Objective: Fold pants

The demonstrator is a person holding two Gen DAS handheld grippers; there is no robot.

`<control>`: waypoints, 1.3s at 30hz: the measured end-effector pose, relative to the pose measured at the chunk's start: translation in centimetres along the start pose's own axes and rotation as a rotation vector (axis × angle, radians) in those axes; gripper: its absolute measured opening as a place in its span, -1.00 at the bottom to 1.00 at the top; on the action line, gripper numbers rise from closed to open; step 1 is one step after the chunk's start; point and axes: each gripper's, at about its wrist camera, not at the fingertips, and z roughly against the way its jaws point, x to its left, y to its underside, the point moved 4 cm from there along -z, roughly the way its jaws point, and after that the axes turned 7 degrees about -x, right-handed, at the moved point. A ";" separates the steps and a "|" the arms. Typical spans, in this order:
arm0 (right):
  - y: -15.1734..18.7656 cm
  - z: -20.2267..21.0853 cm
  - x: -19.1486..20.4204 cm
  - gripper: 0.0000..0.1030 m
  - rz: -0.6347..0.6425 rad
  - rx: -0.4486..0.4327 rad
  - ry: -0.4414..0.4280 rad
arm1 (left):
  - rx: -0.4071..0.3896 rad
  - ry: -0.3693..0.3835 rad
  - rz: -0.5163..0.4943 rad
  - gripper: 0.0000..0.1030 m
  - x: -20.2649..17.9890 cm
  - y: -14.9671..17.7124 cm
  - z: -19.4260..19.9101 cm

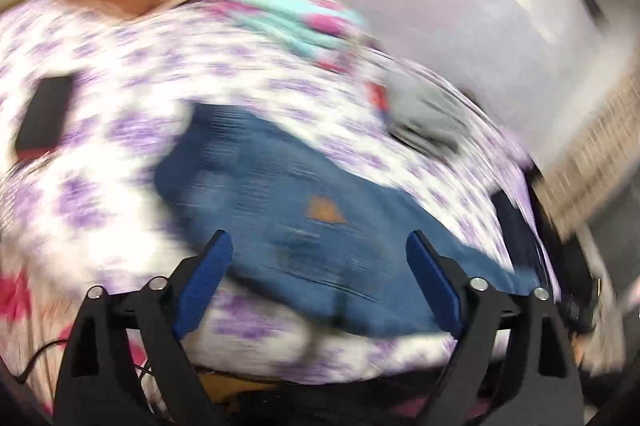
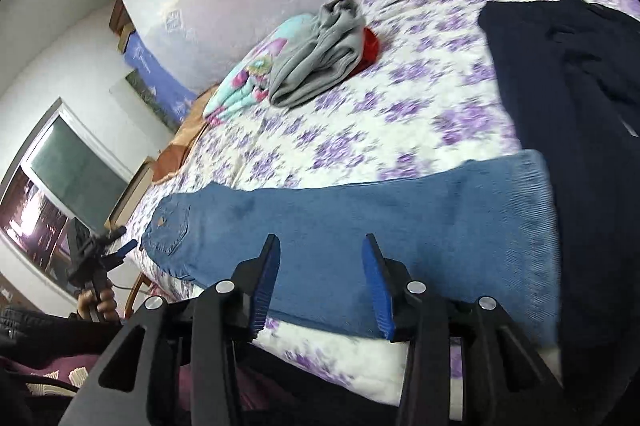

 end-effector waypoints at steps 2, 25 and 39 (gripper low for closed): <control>0.0 -1.3 0.3 -0.17 -0.004 0.025 -0.007 | 0.032 0.006 0.120 0.68 2.4 -0.4 -0.8; 1.2 -3.9 0.0 -0.17 -0.025 0.065 -0.014 | -0.029 -0.122 0.118 -0.64 5.3 -5.0 -2.3; -3.2 -7.4 7.5 0.00 0.157 0.134 -0.132 | -0.093 -0.202 -0.060 0.26 1.5 -3.5 2.0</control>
